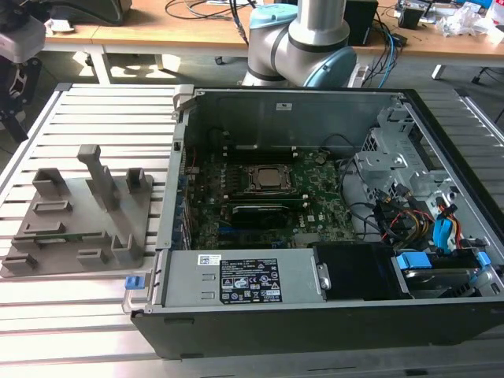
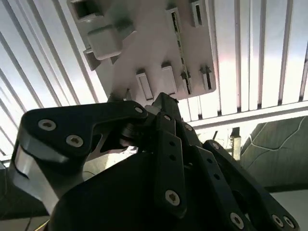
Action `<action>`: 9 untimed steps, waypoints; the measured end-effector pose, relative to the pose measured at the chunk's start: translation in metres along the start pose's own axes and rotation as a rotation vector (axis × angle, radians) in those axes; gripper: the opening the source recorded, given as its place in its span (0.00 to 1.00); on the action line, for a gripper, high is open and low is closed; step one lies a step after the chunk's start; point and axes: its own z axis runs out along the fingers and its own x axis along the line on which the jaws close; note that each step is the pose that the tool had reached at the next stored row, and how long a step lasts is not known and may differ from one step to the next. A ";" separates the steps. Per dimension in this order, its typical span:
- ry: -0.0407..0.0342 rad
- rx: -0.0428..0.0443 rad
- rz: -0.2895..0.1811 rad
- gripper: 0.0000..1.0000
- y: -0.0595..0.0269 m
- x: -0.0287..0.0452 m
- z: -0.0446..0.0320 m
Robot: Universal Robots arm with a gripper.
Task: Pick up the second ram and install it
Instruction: 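Pick up the second ram and move it above second insertion slot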
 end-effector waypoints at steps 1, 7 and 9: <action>0.0001 -0.0006 -0.036 0.11 0.0000 0.0000 0.0000; 0.0003 -0.0036 -0.205 0.11 0.0000 0.0000 0.0000; 0.0004 -0.0051 -0.291 0.11 0.0000 0.0000 0.0000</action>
